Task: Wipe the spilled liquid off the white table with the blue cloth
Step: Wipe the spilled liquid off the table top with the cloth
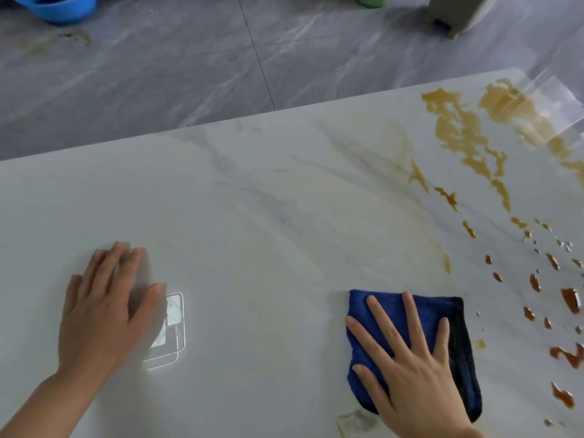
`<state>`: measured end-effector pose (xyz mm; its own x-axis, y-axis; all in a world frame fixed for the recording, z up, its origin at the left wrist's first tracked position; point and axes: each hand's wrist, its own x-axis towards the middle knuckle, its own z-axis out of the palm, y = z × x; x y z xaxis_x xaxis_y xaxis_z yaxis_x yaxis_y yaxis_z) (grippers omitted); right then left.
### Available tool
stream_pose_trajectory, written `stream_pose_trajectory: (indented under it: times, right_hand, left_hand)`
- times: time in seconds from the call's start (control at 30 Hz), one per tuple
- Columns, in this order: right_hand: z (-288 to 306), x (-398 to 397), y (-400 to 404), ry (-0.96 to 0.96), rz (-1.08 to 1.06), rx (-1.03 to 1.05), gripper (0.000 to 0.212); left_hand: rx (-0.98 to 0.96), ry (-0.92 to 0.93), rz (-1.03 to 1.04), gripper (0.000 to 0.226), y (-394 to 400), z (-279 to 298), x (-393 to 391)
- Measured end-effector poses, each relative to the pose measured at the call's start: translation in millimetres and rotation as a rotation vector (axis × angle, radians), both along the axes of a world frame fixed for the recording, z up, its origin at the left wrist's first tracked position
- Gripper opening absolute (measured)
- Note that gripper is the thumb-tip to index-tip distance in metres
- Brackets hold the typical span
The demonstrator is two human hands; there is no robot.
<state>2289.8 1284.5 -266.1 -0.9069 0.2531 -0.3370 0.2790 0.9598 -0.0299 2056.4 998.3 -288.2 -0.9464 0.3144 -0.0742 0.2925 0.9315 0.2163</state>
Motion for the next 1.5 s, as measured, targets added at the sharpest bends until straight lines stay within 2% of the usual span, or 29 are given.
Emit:
stream_pose_trajectory:
  times: [0.2,0.33,0.53,0.77,1.03,1.2,1.3,1.4,1.5]
  right_hand:
    - [-1,-9,3,-0.001,-0.010,0.009,0.054]
    - [-4,-18,11,0.023,-0.002,0.003,0.054]
    - [-8,-47,42,0.035,0.058,-0.038,0.054]
    - [-16,-83,81,0.102,0.132,-0.054,0.053]
    - [-16,-134,113,0.150,0.145,-0.056,0.052]
    - [-19,-188,146,0.155,0.104,-0.070,0.055]
    - [-30,-228,178,0.235,0.089,-0.087,0.060]
    - [-31,-261,230,0.247,0.000,-0.059,0.059]
    - [-31,-263,285,0.221,-0.185,-0.024,0.057]
  left_hand:
    - [0.089,0.006,-0.122,0.086,57,17,6]
    - [0.125,-0.006,-0.182,0.074,118,18,4]
    - [0.058,-0.003,-0.276,0.071,195,4,-4]
    - [-0.016,0.015,-0.240,0.069,257,-10,-20]
    - [-0.109,0.012,-0.230,0.061,265,-5,-21]
    - [-0.120,-0.003,-0.224,0.064,267,-4,-21]
    - [-0.103,0.003,-0.216,0.068,267,-4,-21]
    - [-0.050,0.012,-0.191,0.070,268,-5,-21]
    - [-0.023,0.030,-0.199,0.070,269,-4,-21]
